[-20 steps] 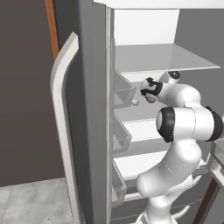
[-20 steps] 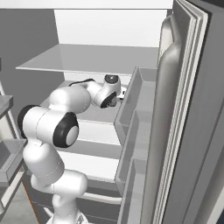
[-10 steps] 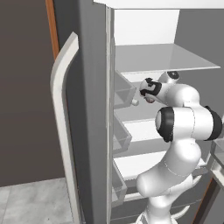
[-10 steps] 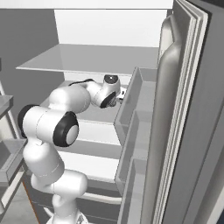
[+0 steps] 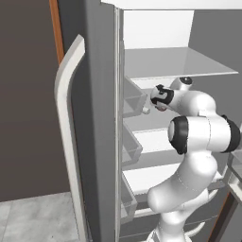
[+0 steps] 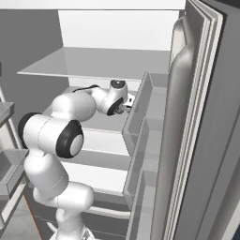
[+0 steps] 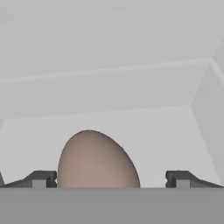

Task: Pick the egg and butter from the fridge and place them by the bowl for mixing.

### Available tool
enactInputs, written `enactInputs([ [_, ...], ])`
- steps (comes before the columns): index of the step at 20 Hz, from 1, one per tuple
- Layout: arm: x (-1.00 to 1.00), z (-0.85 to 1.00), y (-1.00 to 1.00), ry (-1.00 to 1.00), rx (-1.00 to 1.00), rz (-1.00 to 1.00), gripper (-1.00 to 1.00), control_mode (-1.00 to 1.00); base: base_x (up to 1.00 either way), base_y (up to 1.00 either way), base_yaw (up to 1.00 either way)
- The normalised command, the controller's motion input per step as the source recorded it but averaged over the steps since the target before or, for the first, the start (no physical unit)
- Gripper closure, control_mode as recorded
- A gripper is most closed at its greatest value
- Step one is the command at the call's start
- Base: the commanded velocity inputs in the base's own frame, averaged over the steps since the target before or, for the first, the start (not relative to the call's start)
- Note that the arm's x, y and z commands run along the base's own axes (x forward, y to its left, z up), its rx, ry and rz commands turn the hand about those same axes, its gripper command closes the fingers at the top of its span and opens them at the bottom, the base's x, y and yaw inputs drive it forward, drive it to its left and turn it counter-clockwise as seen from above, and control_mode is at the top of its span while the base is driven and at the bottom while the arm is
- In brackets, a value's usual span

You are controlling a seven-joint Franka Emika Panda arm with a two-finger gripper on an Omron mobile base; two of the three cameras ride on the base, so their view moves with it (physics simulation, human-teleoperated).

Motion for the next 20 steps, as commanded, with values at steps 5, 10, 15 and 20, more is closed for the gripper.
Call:
enactInputs([
  [5, -0.05, -0.19, 0.04, 0.04, 0.00, 0.00, 1.00, -1.00, 0.00, 0.00, 0.00],
  [10, -0.08, -0.24, 0.00, 0.00, 0.00, 0.00, 1.00, -1.00, 0.00, 0.00, 0.00],
  [15, -0.07, -0.26, 0.00, -0.05, 0.00, 0.00, 1.00, -1.00, 0.00, 0.00, 0.00],
  [20, -0.09, -0.18, 0.00, -0.11, 0.00, 0.00, 1.00, -1.00, 0.00, 0.00, 0.00],
])
